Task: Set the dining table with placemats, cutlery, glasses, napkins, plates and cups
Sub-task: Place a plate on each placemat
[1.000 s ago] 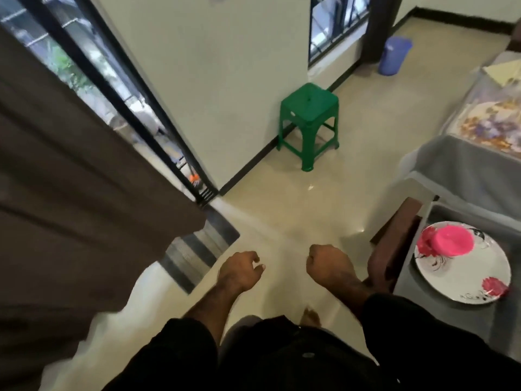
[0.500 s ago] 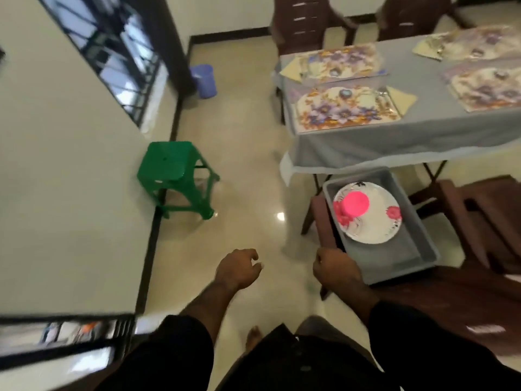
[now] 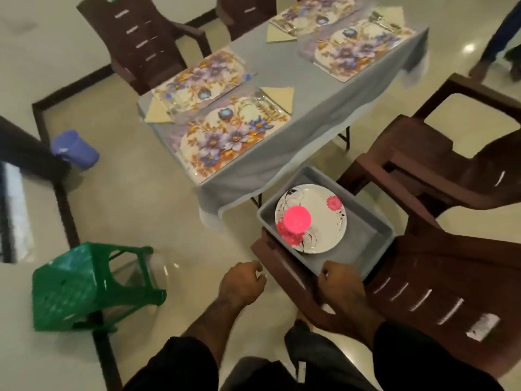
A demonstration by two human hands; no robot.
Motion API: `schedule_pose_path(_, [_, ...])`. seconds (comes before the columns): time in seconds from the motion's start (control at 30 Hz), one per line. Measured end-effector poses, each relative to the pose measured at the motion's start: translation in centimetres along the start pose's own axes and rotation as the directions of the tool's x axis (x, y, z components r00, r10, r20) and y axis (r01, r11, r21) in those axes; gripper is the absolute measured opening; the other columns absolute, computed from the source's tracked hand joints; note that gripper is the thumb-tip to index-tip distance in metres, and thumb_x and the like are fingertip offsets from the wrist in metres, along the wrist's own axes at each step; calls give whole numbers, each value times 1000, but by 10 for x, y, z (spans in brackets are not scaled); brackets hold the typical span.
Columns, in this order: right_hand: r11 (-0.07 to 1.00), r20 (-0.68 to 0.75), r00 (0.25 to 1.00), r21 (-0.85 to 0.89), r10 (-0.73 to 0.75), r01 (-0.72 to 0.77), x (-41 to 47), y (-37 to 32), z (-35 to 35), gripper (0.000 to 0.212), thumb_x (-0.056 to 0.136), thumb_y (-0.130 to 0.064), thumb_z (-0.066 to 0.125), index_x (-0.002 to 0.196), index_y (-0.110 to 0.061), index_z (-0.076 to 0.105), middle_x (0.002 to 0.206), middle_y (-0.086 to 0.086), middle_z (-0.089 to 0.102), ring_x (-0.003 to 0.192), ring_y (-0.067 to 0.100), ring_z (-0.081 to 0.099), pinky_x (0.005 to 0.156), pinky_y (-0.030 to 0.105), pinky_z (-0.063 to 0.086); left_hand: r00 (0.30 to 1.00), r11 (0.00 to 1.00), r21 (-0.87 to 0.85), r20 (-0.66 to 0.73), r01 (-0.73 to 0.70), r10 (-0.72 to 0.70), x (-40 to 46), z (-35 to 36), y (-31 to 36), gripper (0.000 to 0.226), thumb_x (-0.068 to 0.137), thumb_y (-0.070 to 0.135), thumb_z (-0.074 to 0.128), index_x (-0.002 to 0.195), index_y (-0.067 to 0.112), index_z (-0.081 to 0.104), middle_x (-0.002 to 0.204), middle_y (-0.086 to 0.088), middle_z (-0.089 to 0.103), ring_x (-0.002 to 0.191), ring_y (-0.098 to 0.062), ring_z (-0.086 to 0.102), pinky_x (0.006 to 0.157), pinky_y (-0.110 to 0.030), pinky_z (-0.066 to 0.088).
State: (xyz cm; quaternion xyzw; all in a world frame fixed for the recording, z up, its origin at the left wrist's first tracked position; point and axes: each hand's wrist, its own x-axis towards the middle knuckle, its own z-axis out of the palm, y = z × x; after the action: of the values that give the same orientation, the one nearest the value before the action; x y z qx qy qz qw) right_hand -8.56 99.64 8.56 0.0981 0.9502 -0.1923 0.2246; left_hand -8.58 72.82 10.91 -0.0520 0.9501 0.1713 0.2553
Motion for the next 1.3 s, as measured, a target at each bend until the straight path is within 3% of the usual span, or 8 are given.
schedule_pose_path(0.13, [991, 97, 993, 109, 67, -77, 64, -17, 3, 24, 93, -37, 60, 109, -21, 69, 108, 6, 74, 103, 30, 68, 85, 37, 54, 993, 994, -25, -34, -110, 110, 71, -12, 20, 29, 99, 48, 52, 120, 35, 69, 103, 3, 76, 96, -24, 70, 75, -33, 52])
schedule_pose_path(0.33, [839, 177, 955, 459, 236, -293, 185, -34, 37, 65, 91, -38, 73, 145, -15, 45, 128, 19, 68, 117, 40, 65, 94, 43, 53, 984, 983, -25, -17, -180, 180, 201, 1, 45, 27, 99, 42, 50, 108, 27, 71, 100, 1, 77, 89, -23, 70, 75, -32, 53])
schedule_pose_path(0.57, [735, 165, 910, 543, 381, -407, 279, -36, 82, 45, 89, -21, 66, 134, -21, 64, 121, 11, 72, 108, 35, 68, 87, 34, 53, 990, 990, -40, 43, -136, 137, 316, 32, 40, 47, 84, 43, 48, 115, 21, 74, 108, -10, 78, 101, -37, 70, 81, -38, 53])
schedule_pose_path(0.73, [661, 154, 874, 597, 461, -454, 270, -4, 90, 36, 86, -11, 65, 119, -19, 76, 109, 7, 77, 96, 29, 70, 81, 28, 50, 989, 990, -40, 59, -132, 134, 336, 46, 38, 17, 99, 29, 61, 107, 18, 72, 102, -11, 76, 94, -38, 70, 74, -36, 49])
schedule_pose_path(0.97, [341, 246, 680, 718, 691, -607, 228, 54, 80, 15, 82, -5, 69, 76, -16, 75, 69, 1, 73, 73, 28, 73, 70, 44, 65, 937, 976, -180, 305, -119, 170, 339, 70, 104, 54, 95, 59, 63, 136, 24, 66, 124, -4, 74, 114, -29, 70, 98, -38, 55])
schedule_pose_path(1.07, [242, 263, 619, 755, 740, -609, 224, 64, 79, 19, 84, 2, 68, 82, -16, 73, 70, 3, 70, 70, 27, 68, 68, 42, 63, 892, 981, -122, 410, -151, 188, 341, 92, 122, 63, 95, 54, 70, 150, 25, 56, 142, -9, 66, 130, -30, 63, 108, -40, 50])
schedule_pose_path(1.17, [58, 299, 496, 810, 815, -584, 213, 86, 91, 14, 83, 3, 70, 87, -10, 72, 72, 6, 67, 68, 24, 64, 59, 31, 53, 880, 986, -38, 446, -162, 161, 337, 112, 132, 68, 91, 54, 75, 146, 20, 54, 136, -11, 68, 127, -34, 63, 101, -36, 50])
schedule_pose_path(1.3, [-139, 335, 314, 848, 888, -511, 190, 113, 111, 21, 75, -4, 80, 94, 4, 76, 74, 11, 68, 70, 27, 63, 67, 41, 53, 869, 984, 16, 471, -178, 149, 325, 134, 142, 62, 92, 53, 75, 136, 13, 57, 130, -14, 71, 122, -37, 65, 97, -38, 51])
